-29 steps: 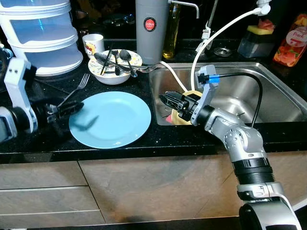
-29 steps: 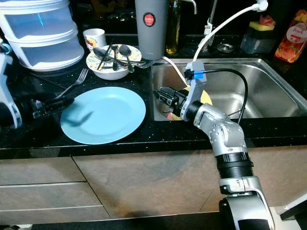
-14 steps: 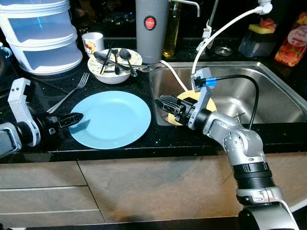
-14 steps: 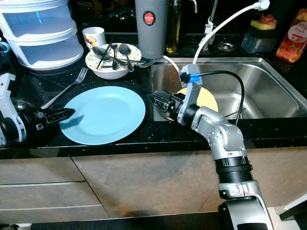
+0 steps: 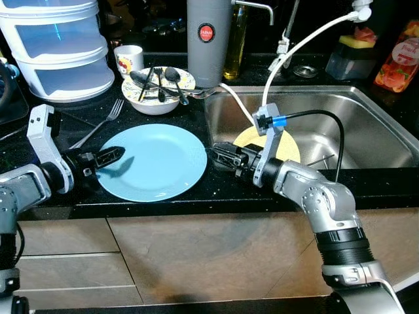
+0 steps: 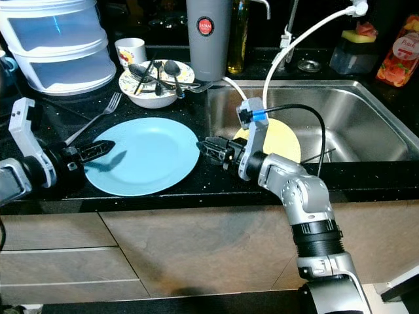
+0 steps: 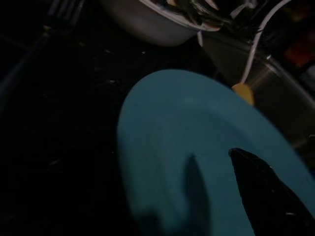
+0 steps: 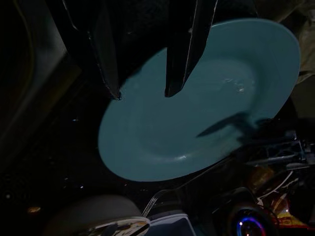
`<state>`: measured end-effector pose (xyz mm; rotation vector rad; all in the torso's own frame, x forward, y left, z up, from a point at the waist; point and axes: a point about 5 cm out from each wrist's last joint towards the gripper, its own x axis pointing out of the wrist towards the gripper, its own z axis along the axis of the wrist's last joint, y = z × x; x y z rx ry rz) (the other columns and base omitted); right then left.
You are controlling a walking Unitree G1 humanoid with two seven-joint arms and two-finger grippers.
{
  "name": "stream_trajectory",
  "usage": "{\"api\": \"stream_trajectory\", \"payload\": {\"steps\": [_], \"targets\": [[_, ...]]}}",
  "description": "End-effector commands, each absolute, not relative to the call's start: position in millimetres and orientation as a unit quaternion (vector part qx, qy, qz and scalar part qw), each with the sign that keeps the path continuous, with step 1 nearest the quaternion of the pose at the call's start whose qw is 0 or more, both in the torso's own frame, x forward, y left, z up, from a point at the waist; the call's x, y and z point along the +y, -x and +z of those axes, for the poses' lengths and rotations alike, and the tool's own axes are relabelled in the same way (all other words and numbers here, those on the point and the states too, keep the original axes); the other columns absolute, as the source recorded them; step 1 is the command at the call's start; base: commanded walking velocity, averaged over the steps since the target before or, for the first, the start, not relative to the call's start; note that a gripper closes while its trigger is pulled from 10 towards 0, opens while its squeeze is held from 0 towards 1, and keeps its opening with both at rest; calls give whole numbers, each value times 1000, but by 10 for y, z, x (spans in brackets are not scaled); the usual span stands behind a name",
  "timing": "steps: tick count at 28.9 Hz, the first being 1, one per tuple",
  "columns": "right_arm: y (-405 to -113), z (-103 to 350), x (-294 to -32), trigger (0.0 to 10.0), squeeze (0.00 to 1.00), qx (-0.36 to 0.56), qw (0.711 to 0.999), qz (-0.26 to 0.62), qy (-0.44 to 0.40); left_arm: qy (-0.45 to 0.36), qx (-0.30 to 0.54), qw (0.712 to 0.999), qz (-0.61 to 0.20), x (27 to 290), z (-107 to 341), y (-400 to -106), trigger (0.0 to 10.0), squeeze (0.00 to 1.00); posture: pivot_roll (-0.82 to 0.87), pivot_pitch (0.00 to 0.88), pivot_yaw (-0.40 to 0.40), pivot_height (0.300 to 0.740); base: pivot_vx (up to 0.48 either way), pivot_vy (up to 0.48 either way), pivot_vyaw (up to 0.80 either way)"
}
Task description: Kitchen organization
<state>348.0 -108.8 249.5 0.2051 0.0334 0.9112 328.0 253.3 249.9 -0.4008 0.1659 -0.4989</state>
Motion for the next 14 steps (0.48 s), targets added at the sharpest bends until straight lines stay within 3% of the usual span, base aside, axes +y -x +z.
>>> {"api": "stream_trajectory", "payload": {"steps": [1,2,3,14], "targets": [[-3451,2477,-1080,10000,0,19,891,441,-108,223,106,937,-247,2487,2363,-3294,8431,0,7,208,-15,740,0,0,0],[-3451,2477,-1077,10000,0,19,891,441,-108,223,104,937,-248,2482,2366,-3295,8431,0,7,208,-15,740,0,0,0],[-3450,2486,-1073,10000,0,19,890,441,-111,226,103,935,-252,2471,2366,-3292,0,0,2,213,-16,740,0,0,0],[-3461,2523,-1089,10000,0,18,891,436,-123,253,85,928,-258,2463,2403,-3272,0,0,0,211,-27,740,0,0,0]]}}
